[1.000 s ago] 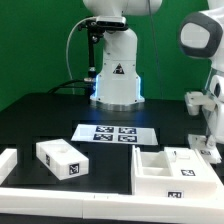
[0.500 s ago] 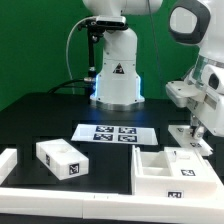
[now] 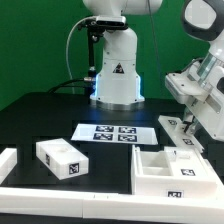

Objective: Assemble cabinet

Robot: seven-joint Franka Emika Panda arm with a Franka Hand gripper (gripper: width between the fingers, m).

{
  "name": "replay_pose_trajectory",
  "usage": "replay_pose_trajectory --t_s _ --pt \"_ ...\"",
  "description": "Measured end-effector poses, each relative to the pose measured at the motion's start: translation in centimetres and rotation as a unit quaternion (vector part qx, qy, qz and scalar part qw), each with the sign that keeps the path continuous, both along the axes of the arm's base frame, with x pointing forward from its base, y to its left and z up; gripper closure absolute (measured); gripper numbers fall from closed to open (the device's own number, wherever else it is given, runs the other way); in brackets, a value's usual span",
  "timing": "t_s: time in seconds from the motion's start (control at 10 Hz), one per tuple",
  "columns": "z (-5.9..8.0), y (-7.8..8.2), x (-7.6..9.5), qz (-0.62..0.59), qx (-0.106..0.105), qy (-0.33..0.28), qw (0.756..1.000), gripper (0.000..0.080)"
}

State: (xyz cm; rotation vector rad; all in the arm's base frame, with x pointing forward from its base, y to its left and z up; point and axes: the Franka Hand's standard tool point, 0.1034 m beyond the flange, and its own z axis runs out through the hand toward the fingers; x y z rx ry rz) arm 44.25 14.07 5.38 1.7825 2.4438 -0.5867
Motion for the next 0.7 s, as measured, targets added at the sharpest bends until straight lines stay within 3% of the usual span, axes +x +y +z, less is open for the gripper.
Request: replay_pose_trajectory --t_s 0.3,0.4,0.7 --pt "0.3 -0.7 0.2 -0.056 -0.005 -0.013 0.998 0.0735" --pt "0.7 -1.2 -0.3 -0.182 -0.049 -0.021 0.982 0.0735" --pt "0.7 -1.4 0.4 -0.164 -0.049 -0.012 0.985 0.0735"
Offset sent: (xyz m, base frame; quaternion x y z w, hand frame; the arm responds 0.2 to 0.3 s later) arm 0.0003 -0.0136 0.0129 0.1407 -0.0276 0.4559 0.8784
